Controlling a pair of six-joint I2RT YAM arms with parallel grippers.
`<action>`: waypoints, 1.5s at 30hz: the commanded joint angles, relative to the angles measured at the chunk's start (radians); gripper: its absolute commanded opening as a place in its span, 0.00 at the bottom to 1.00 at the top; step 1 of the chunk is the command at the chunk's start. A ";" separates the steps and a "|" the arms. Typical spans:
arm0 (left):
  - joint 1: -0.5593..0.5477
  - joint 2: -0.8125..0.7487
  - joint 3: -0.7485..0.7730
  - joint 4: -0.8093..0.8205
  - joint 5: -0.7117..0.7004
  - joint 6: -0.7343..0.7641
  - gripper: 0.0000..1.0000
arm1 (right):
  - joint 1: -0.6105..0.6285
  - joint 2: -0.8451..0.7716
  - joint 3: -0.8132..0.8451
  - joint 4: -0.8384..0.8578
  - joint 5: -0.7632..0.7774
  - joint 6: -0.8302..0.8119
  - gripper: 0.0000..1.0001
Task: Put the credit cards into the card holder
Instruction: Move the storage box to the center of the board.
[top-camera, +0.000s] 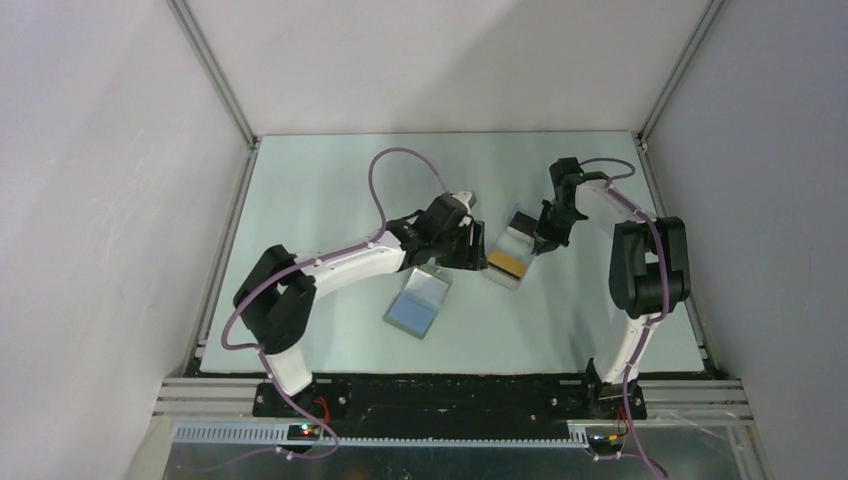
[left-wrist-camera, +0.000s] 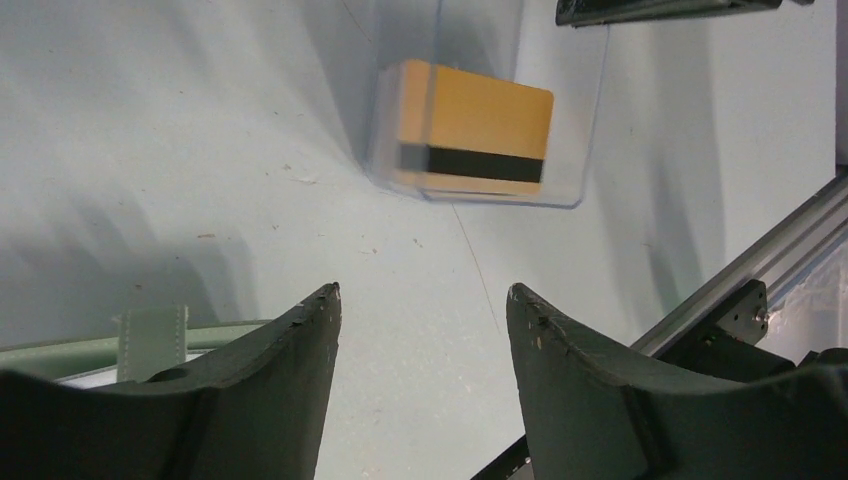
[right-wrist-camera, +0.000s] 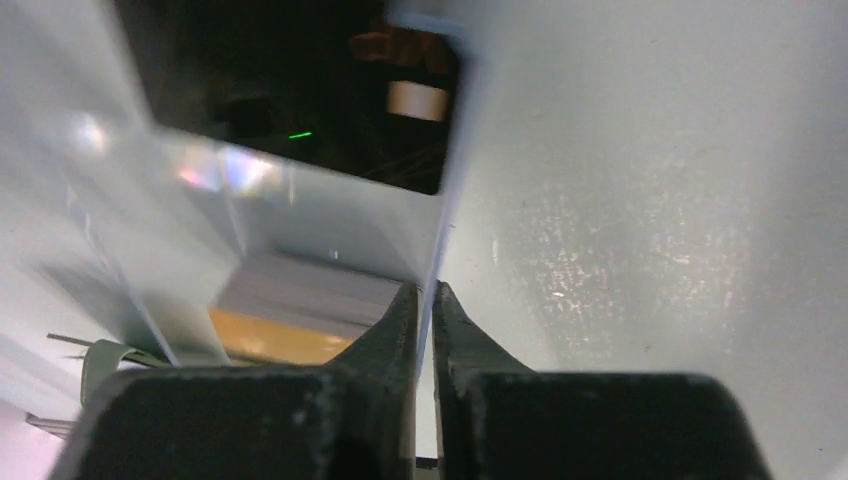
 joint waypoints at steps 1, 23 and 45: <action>-0.021 -0.022 0.019 0.020 -0.024 0.017 0.67 | -0.009 -0.012 0.013 -0.015 0.020 0.059 0.02; -0.086 0.024 -0.024 0.031 0.066 -0.125 0.07 | 0.090 -0.133 0.178 -0.128 -0.065 -0.089 0.08; 0.027 0.253 0.111 0.117 0.117 -0.202 0.00 | 0.176 0.004 0.135 -0.330 0.245 -0.121 0.00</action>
